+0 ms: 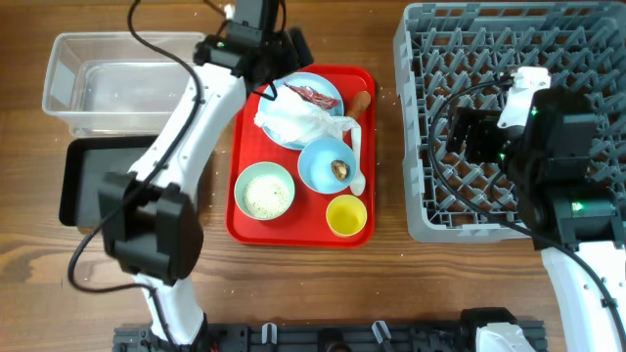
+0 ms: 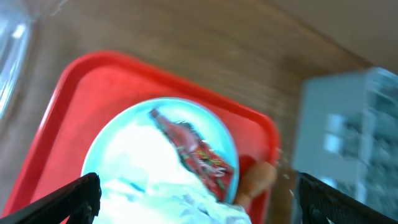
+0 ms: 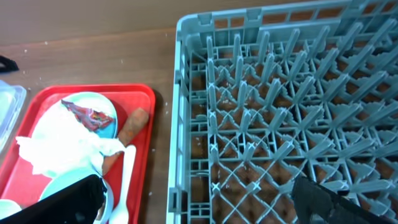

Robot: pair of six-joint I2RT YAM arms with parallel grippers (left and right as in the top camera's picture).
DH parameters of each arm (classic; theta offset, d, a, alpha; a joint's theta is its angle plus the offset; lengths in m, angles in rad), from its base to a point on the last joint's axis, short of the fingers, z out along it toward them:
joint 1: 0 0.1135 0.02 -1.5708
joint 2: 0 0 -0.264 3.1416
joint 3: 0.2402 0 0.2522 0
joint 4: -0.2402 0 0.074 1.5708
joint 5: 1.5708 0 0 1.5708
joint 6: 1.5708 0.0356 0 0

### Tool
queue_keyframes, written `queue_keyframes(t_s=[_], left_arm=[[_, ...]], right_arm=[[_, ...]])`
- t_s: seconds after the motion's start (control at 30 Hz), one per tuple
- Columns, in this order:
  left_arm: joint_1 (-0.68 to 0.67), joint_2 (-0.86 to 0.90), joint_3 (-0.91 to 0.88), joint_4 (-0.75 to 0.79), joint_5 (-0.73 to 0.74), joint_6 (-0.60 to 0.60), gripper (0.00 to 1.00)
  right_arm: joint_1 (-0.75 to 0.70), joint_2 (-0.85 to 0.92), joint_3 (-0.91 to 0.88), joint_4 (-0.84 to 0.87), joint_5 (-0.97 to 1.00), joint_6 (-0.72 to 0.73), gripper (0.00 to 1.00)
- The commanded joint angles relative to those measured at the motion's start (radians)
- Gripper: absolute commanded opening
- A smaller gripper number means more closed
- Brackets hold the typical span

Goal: Sort waste into correct bins and load items into the dishwasher rack
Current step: 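Reach the left gripper to the tissue and red wrapper on the plate, then grasp the tissue and wrapper and drop them into the clear bin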

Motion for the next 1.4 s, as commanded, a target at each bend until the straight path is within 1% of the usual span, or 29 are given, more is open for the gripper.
queue_keyframes(t_s=[0.0,0.1,0.27,0.43,0.47,0.5,0.53,0.57,0.6,0.63,0.73,0.8,0.9,1.0,1.07,1.17,1.3,1.37], left_arm=[[-0.055,0.095,0.014,-0.008,-0.086,-0.203,1.00],[-0.099,0.176,0.014,0.018,-0.093,-0.212,1.00],[-0.105,0.277,0.014,-0.016,-0.094,-0.313,1.00],[-0.109,0.362,0.013,0.029,-0.092,-0.319,1.00],[-0.111,0.374,0.013,0.029,-0.092,-0.319,0.95],[-0.113,0.382,0.013,0.029,-0.092,-0.319,0.78],[-0.113,0.384,0.013,0.029,-0.092,-0.319,0.63],[-0.114,0.384,0.013,0.031,-0.093,-0.319,0.28],[-0.114,0.384,0.014,0.033,-0.092,-0.319,0.13],[-0.114,0.384,0.014,0.033,-0.092,-0.317,0.04],[-0.105,0.363,0.020,0.033,-0.034,-0.249,0.04],[-0.094,0.322,0.038,0.032,-0.022,-0.203,0.04],[-0.058,0.202,0.097,0.028,-0.026,-0.124,0.04],[0.002,0.077,0.134,0.024,-0.048,-0.100,0.04],[0.066,-0.014,0.135,0.022,-0.080,-0.094,0.04],[0.176,-0.076,0.135,0.013,-0.101,-0.070,0.04],[0.327,-0.058,0.134,-0.012,-0.122,-0.067,0.04],[0.402,-0.022,0.133,-0.016,-0.178,-0.067,0.04]], right_arm=[[-0.003,0.023,0.025,-0.008,-0.018,0.004,1.00],[-0.003,0.046,0.024,-0.013,-0.018,0.004,1.00],[-0.003,0.091,0.024,-0.049,-0.018,0.005,1.00],[-0.003,0.119,0.024,-0.056,-0.018,0.004,1.00],[-0.003,0.121,0.024,-0.056,-0.018,0.004,1.00],[-0.003,0.121,0.024,-0.056,-0.018,0.004,1.00],[-0.003,0.121,0.024,-0.056,-0.018,0.004,1.00],[-0.003,0.121,0.024,-0.056,-0.018,0.004,1.00],[-0.003,0.121,0.024,-0.056,-0.018,0.004,1.00],[-0.003,0.121,0.024,-0.057,-0.018,0.004,1.00],[-0.003,0.121,0.024,-0.060,-0.018,0.004,1.00],[-0.003,0.121,0.024,-0.060,-0.018,0.004,1.00],[-0.003,0.121,0.024,-0.060,-0.018,0.004,1.00],[-0.003,0.121,0.024,-0.060,-0.018,0.004,1.00],[-0.003,0.121,0.024,-0.060,-0.018,0.005,1.00],[-0.003,0.121,0.024,-0.059,-0.019,0.004,1.00],[-0.003,0.121,0.024,-0.060,-0.022,0.005,1.00],[-0.003,0.121,0.024,-0.060,-0.022,0.005,1.00]])
